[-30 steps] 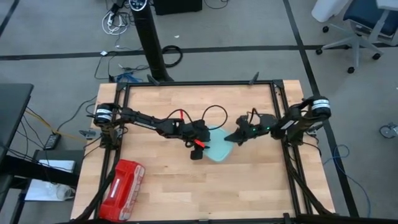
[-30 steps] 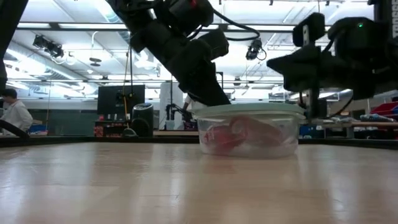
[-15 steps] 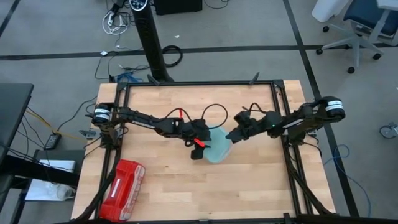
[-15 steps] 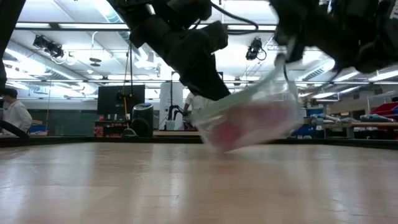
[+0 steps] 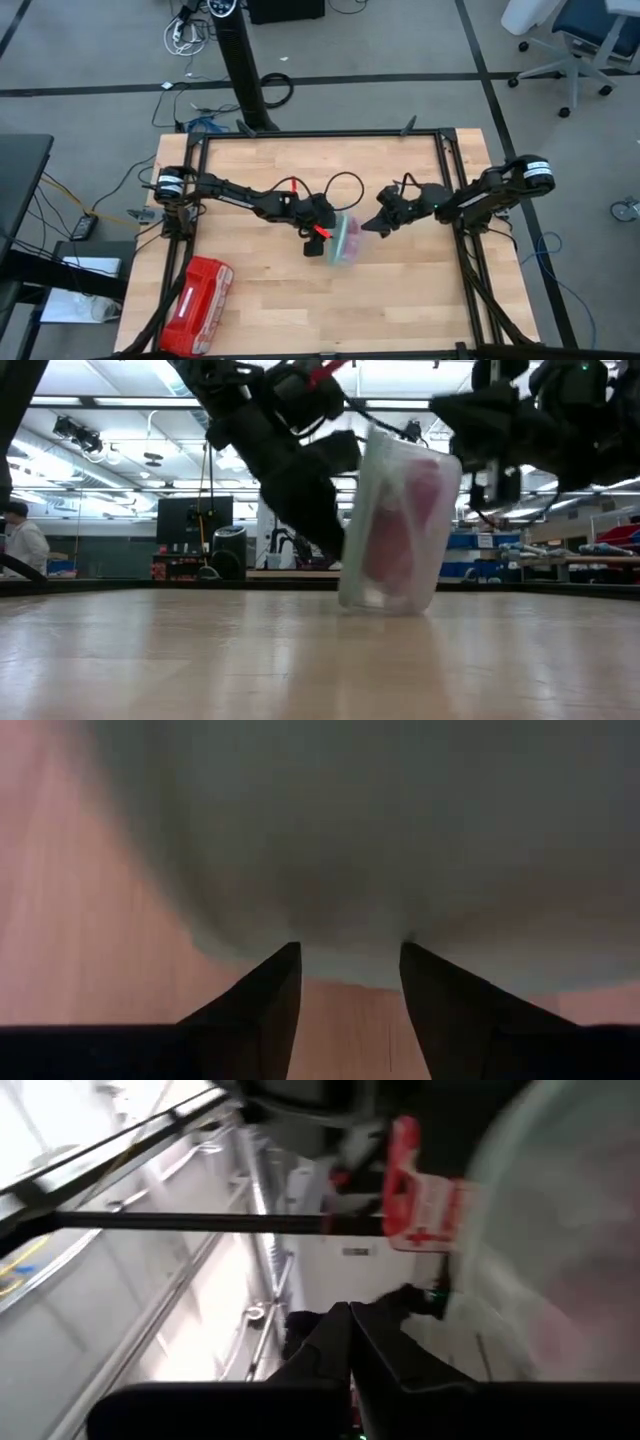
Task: Roll bandage
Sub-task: Close the green tupperware
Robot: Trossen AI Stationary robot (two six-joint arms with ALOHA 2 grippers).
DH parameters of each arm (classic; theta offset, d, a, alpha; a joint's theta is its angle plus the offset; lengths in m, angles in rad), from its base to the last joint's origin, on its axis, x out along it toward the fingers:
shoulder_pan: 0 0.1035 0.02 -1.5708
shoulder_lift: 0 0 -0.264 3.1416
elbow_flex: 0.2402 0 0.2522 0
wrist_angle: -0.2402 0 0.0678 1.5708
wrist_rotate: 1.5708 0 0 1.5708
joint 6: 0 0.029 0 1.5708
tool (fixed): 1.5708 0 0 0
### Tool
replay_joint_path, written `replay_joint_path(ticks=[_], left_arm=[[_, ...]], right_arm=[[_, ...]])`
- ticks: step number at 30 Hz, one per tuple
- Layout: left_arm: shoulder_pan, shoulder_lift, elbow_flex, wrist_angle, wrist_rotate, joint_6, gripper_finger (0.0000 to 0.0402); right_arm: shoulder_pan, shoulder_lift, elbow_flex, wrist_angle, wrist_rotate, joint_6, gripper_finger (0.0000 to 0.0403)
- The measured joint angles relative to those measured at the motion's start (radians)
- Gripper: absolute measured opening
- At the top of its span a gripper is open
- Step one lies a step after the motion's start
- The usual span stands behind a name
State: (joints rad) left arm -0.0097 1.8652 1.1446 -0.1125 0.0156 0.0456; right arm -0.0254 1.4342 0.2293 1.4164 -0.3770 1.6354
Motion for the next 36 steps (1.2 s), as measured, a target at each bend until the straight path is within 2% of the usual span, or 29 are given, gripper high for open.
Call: replay_joint_path(ticks=[5, 8, 12, 20, 25, 29, 33, 36], left_arm=[[0.0, -0.005, 0.005, 0.034, 0.0, -0.001, 0.0177], [0.0, -0.003, 0.037, -0.002, 0.0, -0.003, 0.0177], [-0.005, -0.006, 0.108, -0.076, 0.0, -0.001, 0.0177], [-0.006, -0.006, 0.13, -0.105, -0.004, 0.001, 0.0177], [-0.006, -0.006, 0.13, -0.132, -0.004, 0.002, 0.0177], [-0.006, -0.007, 0.13, -0.128, -0.004, 0.008, 0.0177], [-0.006, -0.007, 0.13, -0.144, -0.004, 0.008, 0.0177], [-0.005, -0.007, 0.13, -0.152, -0.004, 0.006, 0.0177]], right_arm=[[0.0, 0.023, -0.051, 0.001, 0.016, 0.02, 0.0008], [0.002, 0.033, -0.071, 0.011, 0.022, 0.046, 0.0008], [0.029, 0.031, -0.08, 0.141, 0.024, 0.099, 0.0008], [0.043, -0.133, -0.116, 0.148, 0.014, 0.068, 0.0008], [0.154, -0.251, -0.125, 0.148, 0.029, 0.062, 0.0008], [0.28, -0.259, -0.125, 0.015, 0.116, 0.062, 0.0008], [0.386, -0.223, -0.125, -0.222, 0.13, 0.099, 0.0008], [0.436, -0.173, -0.108, -0.267, 0.144, 0.116, 0.0008]])
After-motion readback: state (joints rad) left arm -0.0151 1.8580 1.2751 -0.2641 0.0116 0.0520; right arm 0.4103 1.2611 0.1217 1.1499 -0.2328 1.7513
